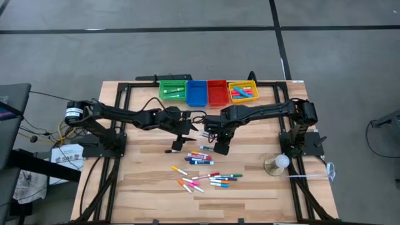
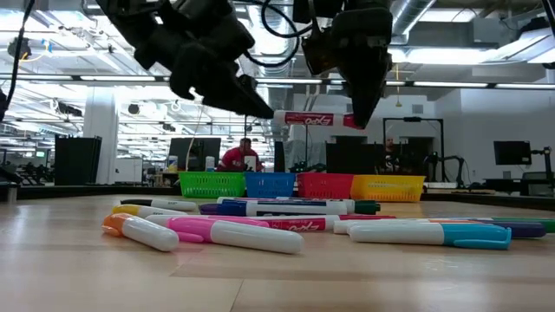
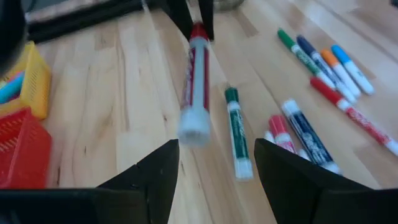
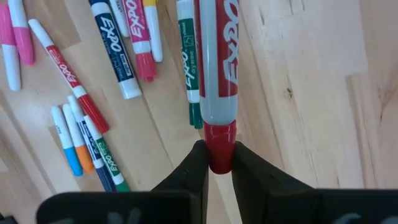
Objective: Pick & Place Markers
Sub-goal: Put the large red marker pen into the green bin
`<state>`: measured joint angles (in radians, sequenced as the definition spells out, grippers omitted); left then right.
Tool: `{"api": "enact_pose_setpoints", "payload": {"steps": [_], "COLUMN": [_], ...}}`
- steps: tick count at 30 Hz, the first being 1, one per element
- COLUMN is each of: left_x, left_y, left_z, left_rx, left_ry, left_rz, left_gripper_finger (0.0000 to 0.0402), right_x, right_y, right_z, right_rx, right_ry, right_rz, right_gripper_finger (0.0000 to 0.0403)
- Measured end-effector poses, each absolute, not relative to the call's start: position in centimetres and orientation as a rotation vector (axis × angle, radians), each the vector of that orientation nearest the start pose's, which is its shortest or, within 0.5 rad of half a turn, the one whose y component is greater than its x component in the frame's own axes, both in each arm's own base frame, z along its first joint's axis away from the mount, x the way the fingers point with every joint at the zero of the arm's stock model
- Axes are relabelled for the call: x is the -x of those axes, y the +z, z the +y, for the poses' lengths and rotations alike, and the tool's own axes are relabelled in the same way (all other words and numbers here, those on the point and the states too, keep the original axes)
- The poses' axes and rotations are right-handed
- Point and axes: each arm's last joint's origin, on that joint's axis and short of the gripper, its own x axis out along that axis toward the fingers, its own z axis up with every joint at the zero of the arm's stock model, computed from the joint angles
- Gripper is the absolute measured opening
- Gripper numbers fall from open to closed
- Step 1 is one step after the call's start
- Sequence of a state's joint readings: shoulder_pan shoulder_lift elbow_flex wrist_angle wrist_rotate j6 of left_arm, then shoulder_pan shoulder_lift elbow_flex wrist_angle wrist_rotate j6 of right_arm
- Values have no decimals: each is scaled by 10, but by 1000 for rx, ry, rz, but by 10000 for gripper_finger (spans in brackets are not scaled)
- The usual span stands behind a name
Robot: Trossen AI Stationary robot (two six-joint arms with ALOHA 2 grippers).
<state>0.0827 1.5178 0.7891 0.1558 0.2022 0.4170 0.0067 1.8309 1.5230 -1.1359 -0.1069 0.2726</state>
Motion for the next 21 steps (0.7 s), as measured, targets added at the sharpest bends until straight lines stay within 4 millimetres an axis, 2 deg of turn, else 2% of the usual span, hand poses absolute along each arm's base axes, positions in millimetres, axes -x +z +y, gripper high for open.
{"api": "enact_pose_setpoints", "payload": {"steps": [8,21], "left_x": [-314,-316], "left_y": [203,200], "left_z": [17,16], "left_rx": [-341,-347], "left_ry": [-197,-202], "left_rz": [451,455], "left_gripper_finger": [209,209], "right_x": [-355,-362], "right_y": [246,248], "right_z": [5,3], "right_rx": [-305,-321], "right_ry": [-89,-68], "right_rz": [1413,1338], "right_gripper_finger": [41,40]}}
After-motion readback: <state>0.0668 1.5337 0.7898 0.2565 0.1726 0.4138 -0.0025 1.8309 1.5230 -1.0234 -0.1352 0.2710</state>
